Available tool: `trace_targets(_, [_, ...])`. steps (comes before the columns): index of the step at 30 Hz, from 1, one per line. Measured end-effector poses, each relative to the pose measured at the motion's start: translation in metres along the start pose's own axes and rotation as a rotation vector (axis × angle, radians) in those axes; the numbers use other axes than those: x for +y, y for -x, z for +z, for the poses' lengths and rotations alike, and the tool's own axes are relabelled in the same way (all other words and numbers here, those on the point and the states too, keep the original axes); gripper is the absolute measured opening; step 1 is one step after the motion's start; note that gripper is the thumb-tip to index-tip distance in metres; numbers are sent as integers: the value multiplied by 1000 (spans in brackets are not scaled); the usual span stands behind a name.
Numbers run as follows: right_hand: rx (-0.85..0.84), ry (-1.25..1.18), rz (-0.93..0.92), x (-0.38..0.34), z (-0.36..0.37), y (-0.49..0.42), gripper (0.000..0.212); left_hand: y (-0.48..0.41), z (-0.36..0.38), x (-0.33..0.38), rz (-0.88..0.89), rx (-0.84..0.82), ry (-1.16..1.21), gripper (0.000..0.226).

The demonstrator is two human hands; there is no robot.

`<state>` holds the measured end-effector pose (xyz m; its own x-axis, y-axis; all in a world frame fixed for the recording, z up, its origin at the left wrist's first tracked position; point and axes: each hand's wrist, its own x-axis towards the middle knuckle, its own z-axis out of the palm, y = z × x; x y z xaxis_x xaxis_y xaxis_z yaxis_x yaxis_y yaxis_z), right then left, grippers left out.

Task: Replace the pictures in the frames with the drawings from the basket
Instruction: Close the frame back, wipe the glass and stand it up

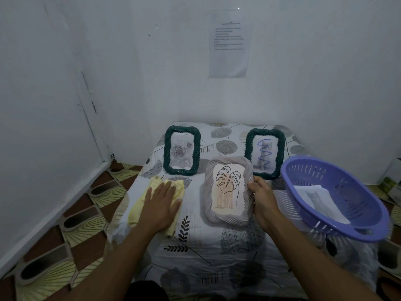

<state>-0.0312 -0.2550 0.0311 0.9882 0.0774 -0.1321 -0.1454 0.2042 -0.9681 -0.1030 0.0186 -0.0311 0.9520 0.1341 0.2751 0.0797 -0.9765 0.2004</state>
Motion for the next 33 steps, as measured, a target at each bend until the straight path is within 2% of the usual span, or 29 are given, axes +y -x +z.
trace_targets(2, [-16, -10, -5, 0, 1, -1, 19, -6, -14, 28, 21, 159, 301, 39])
trace_targets(3, [-24, -15, -7, -1, 2, -1, 19, -9, -23, 45, -35, 144, 547, 29])
trace_targets(5, [-37, -31, -11, -3, 2, -1, 20, -20, -39, 75, -187, -61, 1032, 18])
trace_targets(6, [-40, -43, -13, -5, 0, -2, 21, -25, -44, 86, -264, -138, 1194, 18])
trace_targets(9, [-43, -82, -13, -10, -7, -4, 24, -32, -49, 98, -402, -212, 1455, 17])
trace_targets(13, [-89, -52, -17, -10, -12, -4, 23, -36, -41, 108, -425, -297, 1565, 26])
trace_targets(16, [-100, -32, -29, -9, -13, -6, 24, -41, -35, 113, -469, -269, 1630, 24])
trace_targets(20, [-99, -14, -54, -8, -15, -9, 22, -47, -32, 116, -495, -268, 1603, 22])
trace_targets(23, [-115, 9, -70, -6, -17, -13, 23, -54, -27, 118, -442, -282, 1641, 24])
trace_targets(26, [-114, 82, -90, -6, -18, -17, 25, -59, -24, 119, -398, -224, 1684, 26])
trace_targets(30, [-125, 183, -129, -7, -15, -27, 30, -72, -19, 123, -410, -91, 1627, 29])
trace_targets(33, [-117, 217, -153, -9, -11, -37, 31, -83, -16, 124, -401, -59, 1631, 30])
